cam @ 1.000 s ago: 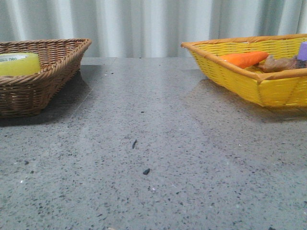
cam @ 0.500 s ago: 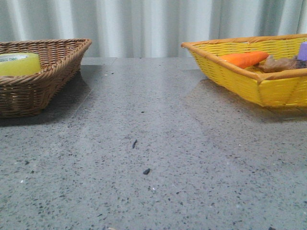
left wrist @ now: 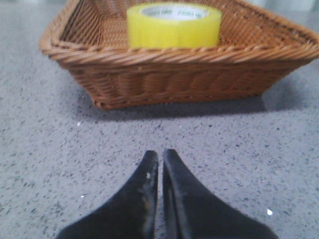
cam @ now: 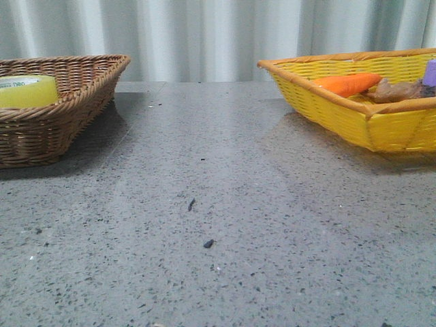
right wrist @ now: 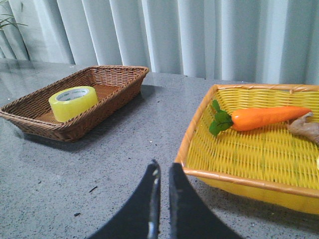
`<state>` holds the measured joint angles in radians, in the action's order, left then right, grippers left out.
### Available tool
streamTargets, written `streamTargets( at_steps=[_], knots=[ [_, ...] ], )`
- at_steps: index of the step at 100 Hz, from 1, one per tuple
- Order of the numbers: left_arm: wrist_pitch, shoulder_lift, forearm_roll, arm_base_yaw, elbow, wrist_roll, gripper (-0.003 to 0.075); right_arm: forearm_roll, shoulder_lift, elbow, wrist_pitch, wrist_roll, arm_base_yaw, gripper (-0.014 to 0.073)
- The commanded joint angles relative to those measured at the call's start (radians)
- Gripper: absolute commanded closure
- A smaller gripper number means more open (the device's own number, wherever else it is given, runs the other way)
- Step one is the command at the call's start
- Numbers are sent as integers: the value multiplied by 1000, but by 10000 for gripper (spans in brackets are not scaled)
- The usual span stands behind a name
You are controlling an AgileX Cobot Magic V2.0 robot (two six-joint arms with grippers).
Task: Transfer tape with both arms
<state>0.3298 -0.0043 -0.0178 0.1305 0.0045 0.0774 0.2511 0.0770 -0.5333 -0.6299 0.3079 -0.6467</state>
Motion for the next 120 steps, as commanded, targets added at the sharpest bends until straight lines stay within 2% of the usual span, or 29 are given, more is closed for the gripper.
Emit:
streamTargets(
  at_steps=[1,94,101,108,120],
  knots=[
    [-48,-28,-12,-10,9,16,741,24,14,-24,77,-8,1,636],
    [-46,-28,-28,-10,9,16,741,48,14,-16,68,-8,3,636],
    [-46,-28,-28,-10,9,16,741,135,13,22,28,-8,36,636],
    [-46,-28,-28,-10,9,16,741,135,9,74,36,-8,108,636],
    [-46,-28,-28,-10,9,16,741,94,-19,183,92,-8,301,636]
  ],
)
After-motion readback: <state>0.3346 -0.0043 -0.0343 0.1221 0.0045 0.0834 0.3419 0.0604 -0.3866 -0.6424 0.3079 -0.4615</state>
